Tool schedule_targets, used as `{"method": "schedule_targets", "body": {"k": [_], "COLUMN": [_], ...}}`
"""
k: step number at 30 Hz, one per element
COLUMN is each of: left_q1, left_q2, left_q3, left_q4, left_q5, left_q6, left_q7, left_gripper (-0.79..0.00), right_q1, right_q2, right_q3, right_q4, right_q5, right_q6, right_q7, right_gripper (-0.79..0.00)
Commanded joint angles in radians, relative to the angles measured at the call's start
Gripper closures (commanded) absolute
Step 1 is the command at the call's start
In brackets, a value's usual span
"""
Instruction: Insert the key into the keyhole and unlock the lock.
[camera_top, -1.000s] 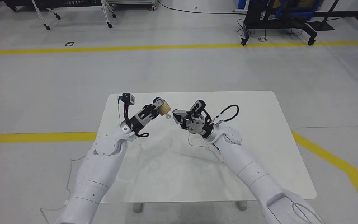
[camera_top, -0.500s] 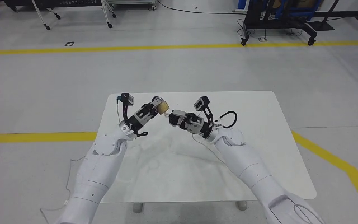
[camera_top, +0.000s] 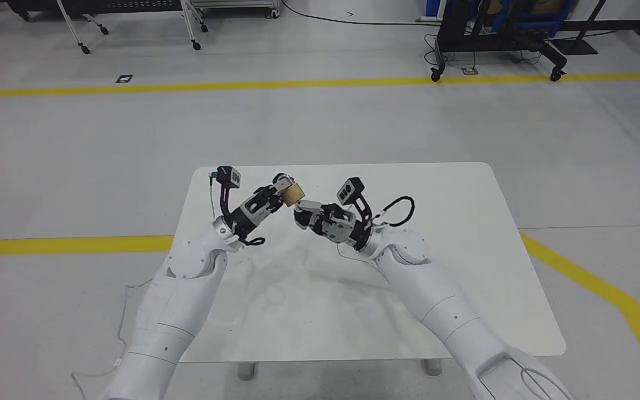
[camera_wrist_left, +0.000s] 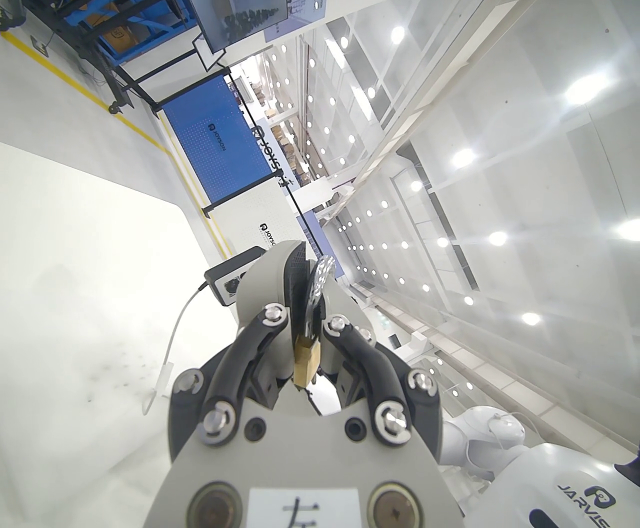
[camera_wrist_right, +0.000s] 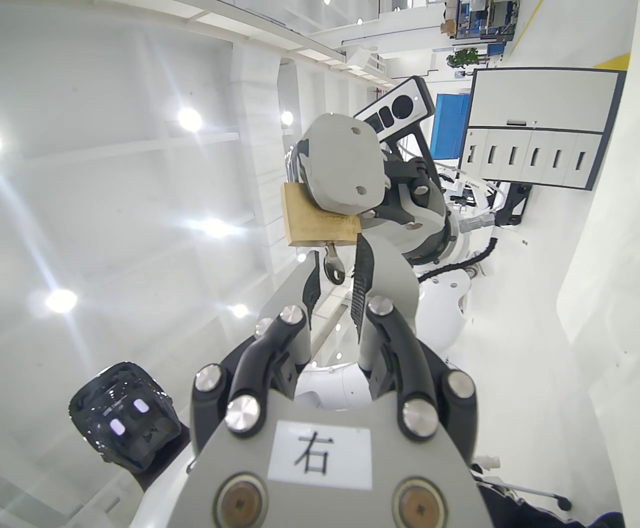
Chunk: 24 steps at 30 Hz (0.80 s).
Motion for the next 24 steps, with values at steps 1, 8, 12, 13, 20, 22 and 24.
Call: {"method": "schedule_targets", "body": {"k": [1, 8, 12, 13, 20, 22, 24], "left_q1": [0.0, 0.0, 0.001, 0.001, -0.003, -0.005, -0.006], "left_q2": [0.0, 0.001, 0.002, 0.002, 0.002, 0.002, 0.002], "left_q3": [0.001, 0.002, 0.003, 0.004, 0.003, 0.002, 0.001], "left_q4": [-0.001, -0.001, -0.001, -0.001, 0.006, 0.007, 0.01], "left_q5": [-0.001, 0.001, 0.003, 0.003, -0.009, -0.013, -0.019], "left_q6": [-0.002, -0.016, -0.024, -0.025, -0.007, -0.002, 0.006], "left_q7": [-0.008, -0.02, -0.023, -0.022, -0.017, -0.017, -0.015], "left_gripper": [0.0, 0.0, 0.0, 0.0, 0.0, 0.0, 0.0], "right_q1": [0.003, 0.014, 0.021, 0.023, 0.028, 0.026, 0.02], "right_q2": [-0.002, -0.013, -0.019, -0.019, -0.017, -0.012, -0.006], "right_q3": [0.001, 0.004, 0.005, 0.005, 0.02, 0.03, 0.046], "right_q4": [0.008, 0.04, 0.057, 0.061, 0.07, 0.066, 0.055], "right_q5": [0.014, 0.089, 0.116, 0.113, 0.06, 0.017, -0.018], "right_q6": [0.009, 0.06, 0.08, 0.077, 0.022, -0.018, -0.048], "right_q7": [0.005, 0.057, 0.08, 0.08, 0.067, 0.038, 0.02], "right_gripper": [-0.08, 0.0, 0.0, 0.0, -0.785, -0.785, -0.785]}}
